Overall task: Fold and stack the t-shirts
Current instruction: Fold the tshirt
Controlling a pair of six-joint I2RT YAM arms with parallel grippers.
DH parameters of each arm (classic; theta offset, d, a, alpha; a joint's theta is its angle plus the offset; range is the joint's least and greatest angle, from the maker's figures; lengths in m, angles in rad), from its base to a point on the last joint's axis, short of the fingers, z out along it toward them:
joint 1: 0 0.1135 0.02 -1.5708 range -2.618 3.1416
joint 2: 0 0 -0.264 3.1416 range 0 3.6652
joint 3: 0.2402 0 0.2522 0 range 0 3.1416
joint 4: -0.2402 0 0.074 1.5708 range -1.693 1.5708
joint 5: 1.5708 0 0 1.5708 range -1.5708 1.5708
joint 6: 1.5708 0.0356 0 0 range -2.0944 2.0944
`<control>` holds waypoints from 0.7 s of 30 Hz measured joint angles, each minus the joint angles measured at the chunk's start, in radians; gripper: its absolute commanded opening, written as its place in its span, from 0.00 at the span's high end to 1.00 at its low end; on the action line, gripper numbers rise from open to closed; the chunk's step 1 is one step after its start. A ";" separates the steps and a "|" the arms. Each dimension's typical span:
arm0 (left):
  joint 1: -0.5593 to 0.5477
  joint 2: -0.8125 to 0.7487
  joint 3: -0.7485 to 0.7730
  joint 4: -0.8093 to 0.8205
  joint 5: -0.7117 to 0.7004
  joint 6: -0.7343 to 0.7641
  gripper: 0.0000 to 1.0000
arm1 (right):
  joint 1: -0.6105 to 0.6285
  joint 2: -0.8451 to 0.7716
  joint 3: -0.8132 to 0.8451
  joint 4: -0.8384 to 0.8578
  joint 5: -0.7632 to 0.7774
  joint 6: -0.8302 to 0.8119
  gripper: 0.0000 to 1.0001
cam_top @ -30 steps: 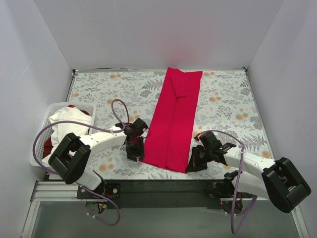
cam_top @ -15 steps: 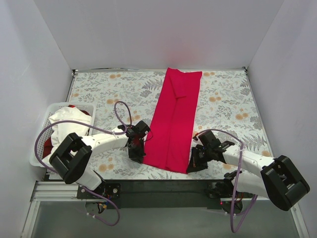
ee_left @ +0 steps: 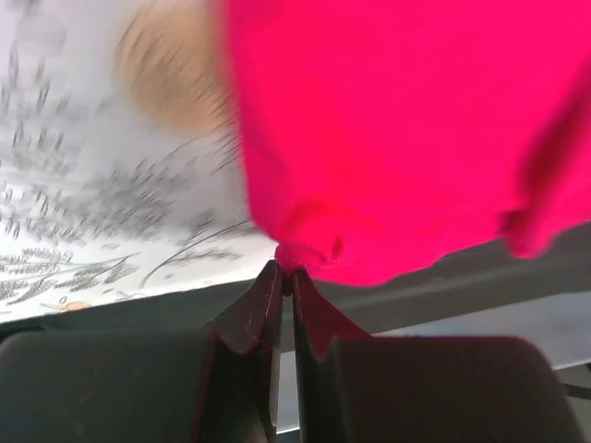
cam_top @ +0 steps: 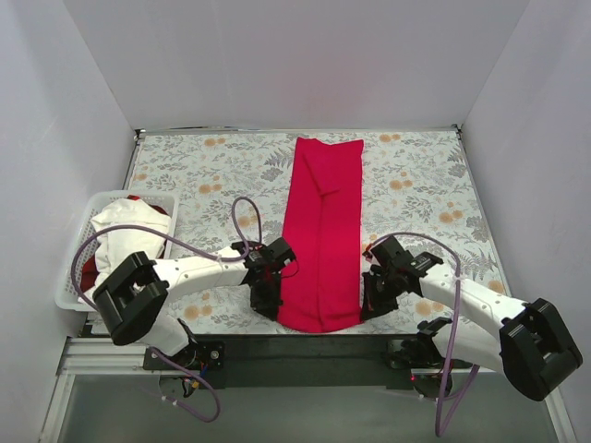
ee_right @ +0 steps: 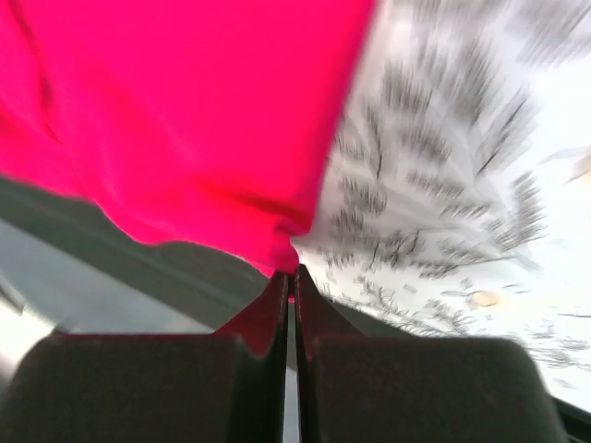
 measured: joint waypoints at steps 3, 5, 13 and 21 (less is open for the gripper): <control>0.039 0.072 0.132 0.000 -0.015 0.033 1.00 | -0.023 0.032 0.104 -0.010 0.074 -0.026 0.99; 0.074 0.117 0.207 0.020 -0.024 0.057 1.00 | -0.045 0.079 0.193 -0.011 0.133 -0.055 0.99; 0.286 0.244 0.435 0.072 -0.110 0.150 1.00 | -0.209 0.300 0.490 0.056 0.231 -0.174 0.99; 0.370 0.359 0.627 0.161 -0.209 0.233 1.00 | -0.334 0.428 0.649 0.117 0.220 -0.237 0.99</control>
